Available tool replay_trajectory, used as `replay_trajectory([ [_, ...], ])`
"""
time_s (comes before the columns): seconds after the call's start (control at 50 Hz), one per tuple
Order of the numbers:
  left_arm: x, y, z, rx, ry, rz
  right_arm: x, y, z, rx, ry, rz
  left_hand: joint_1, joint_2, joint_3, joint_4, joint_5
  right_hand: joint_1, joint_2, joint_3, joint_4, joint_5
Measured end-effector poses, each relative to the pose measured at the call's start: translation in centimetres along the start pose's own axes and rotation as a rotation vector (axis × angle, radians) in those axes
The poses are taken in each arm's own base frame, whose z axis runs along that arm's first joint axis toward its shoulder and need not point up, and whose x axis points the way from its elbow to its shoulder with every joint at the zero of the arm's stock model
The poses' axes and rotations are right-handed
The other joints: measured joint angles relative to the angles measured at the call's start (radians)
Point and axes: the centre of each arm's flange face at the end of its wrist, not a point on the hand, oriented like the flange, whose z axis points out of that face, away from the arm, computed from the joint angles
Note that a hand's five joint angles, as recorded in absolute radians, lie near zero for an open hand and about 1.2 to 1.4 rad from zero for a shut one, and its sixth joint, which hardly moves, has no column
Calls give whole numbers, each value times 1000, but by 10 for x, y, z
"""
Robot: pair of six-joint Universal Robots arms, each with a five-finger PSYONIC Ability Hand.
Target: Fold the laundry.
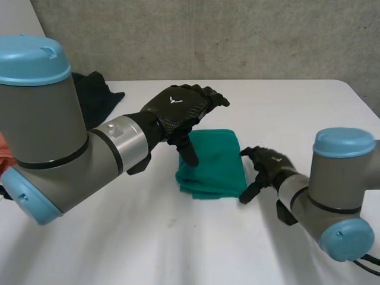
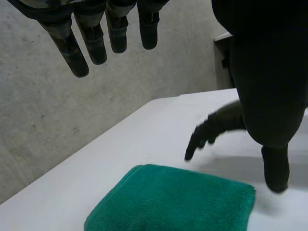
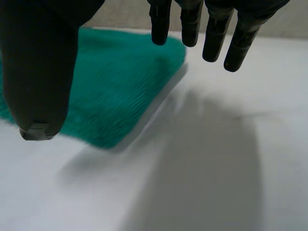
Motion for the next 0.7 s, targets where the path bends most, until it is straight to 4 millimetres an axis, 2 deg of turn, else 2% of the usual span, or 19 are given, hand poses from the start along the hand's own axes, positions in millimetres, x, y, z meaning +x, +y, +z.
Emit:
replay_trajectory([
  [0.12,1,-1,-2,4,0,1,-3,14,18,-29,-34,6,0,0,0,0,0,0,0,0,0,0],
  [0.24,2,-4,-4,12,-5,3,-9,19,31,-16,-47,-8,0,0,0,0,0,11,29,36,8,38],
  [0.62,6,-18,-12,49,2,-24,-17,6,52,79,-73,-11,0,0,0,0,0,97,96,117,93,103],
  [0.68,6,-18,-12,48,2,-25,-17,6,54,81,-74,-8,0,0,0,0,0,139,145,156,135,137],
  [0.7,6,-17,-12,48,2,-27,-17,6,57,83,-76,-3,0,0,0,0,0,281,310,315,294,276],
])
